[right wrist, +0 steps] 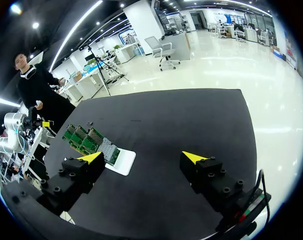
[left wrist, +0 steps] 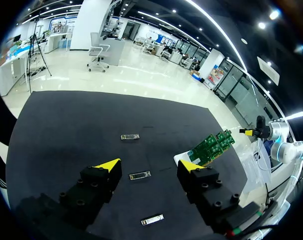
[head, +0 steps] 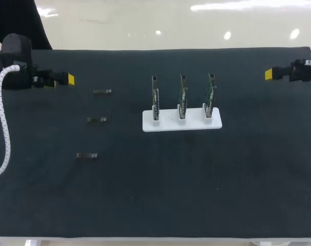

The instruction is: Pick up the optical module with the left hand, and insert it into the network port with the right hand.

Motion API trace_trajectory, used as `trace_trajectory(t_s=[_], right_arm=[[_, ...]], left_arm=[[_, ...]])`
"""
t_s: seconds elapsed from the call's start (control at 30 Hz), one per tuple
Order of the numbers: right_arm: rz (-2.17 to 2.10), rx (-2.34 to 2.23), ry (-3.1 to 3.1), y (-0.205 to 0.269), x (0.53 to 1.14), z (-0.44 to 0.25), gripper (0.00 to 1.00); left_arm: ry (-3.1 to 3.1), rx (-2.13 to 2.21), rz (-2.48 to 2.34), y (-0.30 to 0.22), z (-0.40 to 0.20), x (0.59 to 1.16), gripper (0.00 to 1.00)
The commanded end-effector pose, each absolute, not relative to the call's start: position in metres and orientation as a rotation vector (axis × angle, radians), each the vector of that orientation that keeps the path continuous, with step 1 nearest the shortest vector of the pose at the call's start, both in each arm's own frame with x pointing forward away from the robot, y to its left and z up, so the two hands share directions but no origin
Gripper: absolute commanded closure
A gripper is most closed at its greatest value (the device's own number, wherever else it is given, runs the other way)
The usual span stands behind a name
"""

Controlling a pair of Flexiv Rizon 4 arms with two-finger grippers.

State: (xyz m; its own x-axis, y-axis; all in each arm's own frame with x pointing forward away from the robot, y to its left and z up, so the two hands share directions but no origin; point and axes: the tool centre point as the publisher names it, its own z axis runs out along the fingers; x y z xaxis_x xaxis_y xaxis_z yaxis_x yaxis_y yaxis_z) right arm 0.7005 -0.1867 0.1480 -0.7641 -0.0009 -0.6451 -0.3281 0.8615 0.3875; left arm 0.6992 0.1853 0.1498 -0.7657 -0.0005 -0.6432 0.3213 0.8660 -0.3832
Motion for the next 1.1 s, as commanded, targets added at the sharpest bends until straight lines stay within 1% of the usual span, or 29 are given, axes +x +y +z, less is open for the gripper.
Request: trace_trajectory(t_s=[0.03, 0.53, 0.73, 0.93, 1.1], right_arm=[[0.637, -0.232, 2.372, -0.186, 0.700, 0.149, 0.00], [0.637, -0.232, 2.372, -0.186, 0.700, 0.149, 0.00], [0.637, -0.232, 2.372, -0.186, 0.700, 0.149, 0.00], [0.637, -0.232, 2.372, -0.186, 0.700, 0.149, 0.00], [0.637, -0.232, 2.372, -0.186, 0.700, 0.149, 0.00]], left_arm=[[2.377, 0.231, -0.634, 0.185, 0.151, 0.700, 0.00], [2.377, 0.231, -0.634, 0.185, 0.151, 0.700, 0.00], [2.358, 0.418, -0.650, 0.204, 0.146, 0.694, 0.00], [2.380, 0.538, -0.651, 0.209, 0.148, 0.689, 0.00], [2.380, 0.538, -0.651, 0.209, 0.148, 0.689, 0.00]])
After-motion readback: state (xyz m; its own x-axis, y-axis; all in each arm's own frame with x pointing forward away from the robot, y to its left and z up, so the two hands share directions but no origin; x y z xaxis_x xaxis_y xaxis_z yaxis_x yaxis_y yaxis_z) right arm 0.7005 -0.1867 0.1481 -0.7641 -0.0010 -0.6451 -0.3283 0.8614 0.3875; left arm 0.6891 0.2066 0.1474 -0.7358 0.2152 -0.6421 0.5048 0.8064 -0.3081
